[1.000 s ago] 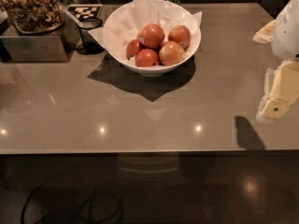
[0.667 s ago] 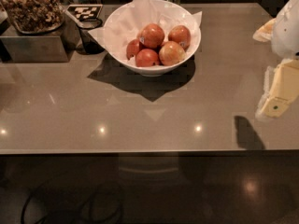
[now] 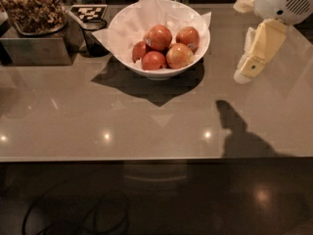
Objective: Pick apple from white bowl
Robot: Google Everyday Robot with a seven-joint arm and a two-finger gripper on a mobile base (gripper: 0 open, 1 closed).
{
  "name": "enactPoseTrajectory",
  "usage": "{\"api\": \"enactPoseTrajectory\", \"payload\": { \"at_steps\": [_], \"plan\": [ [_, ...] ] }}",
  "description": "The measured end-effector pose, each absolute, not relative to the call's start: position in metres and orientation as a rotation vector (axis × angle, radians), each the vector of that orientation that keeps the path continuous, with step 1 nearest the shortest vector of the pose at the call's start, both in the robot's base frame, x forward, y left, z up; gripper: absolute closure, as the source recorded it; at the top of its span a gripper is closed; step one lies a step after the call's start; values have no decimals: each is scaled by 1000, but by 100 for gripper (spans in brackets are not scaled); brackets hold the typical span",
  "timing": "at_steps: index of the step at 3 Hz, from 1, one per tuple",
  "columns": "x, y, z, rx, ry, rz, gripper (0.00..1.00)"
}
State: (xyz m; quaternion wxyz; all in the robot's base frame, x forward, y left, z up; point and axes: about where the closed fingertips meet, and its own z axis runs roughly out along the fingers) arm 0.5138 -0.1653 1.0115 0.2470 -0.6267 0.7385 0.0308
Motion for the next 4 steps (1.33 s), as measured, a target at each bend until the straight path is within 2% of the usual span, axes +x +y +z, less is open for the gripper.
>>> {"api": "enactPoseTrajectory", "payload": {
  "at_steps": [2, 4],
  "plan": [
    [534, -172, 1012, -1597, 2012, 126, 0],
    [607, -145, 1021, -1471, 1967, 144, 0]
  ]
}}
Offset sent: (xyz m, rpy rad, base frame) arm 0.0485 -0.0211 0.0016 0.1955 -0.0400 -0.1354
